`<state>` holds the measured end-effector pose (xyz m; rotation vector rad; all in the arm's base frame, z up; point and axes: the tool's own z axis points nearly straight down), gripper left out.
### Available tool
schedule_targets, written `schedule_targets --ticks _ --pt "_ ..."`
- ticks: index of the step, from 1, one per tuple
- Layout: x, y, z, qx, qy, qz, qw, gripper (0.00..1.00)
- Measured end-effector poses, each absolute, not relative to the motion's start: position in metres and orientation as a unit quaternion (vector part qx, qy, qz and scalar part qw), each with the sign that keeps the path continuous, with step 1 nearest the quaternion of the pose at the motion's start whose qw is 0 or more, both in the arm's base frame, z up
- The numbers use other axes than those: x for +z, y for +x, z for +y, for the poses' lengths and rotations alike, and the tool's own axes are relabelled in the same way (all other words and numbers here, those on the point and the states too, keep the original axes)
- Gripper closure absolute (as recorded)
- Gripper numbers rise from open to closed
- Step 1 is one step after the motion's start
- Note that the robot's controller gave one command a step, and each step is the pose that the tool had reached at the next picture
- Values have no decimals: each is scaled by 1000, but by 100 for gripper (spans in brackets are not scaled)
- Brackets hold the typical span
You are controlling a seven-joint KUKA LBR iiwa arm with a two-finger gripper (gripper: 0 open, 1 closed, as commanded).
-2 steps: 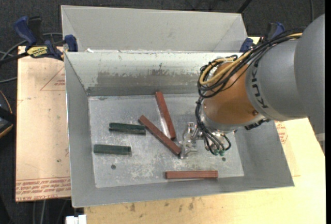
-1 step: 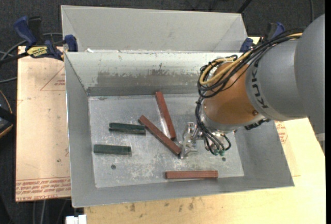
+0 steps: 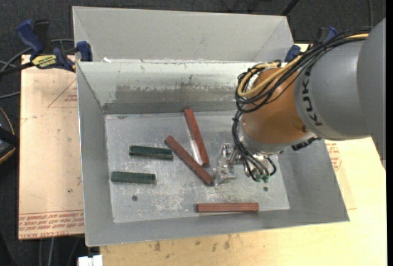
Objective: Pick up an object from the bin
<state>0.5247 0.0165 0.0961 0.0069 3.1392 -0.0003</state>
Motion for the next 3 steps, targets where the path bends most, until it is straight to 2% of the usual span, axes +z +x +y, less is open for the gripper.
schedule_targets --ticks 1,2,3 --pt "124 521 21 0 49 999 1 0" --pt "124 521 21 0 49 999 1 0" --pt "81 564 76 5 98 995 16 100"
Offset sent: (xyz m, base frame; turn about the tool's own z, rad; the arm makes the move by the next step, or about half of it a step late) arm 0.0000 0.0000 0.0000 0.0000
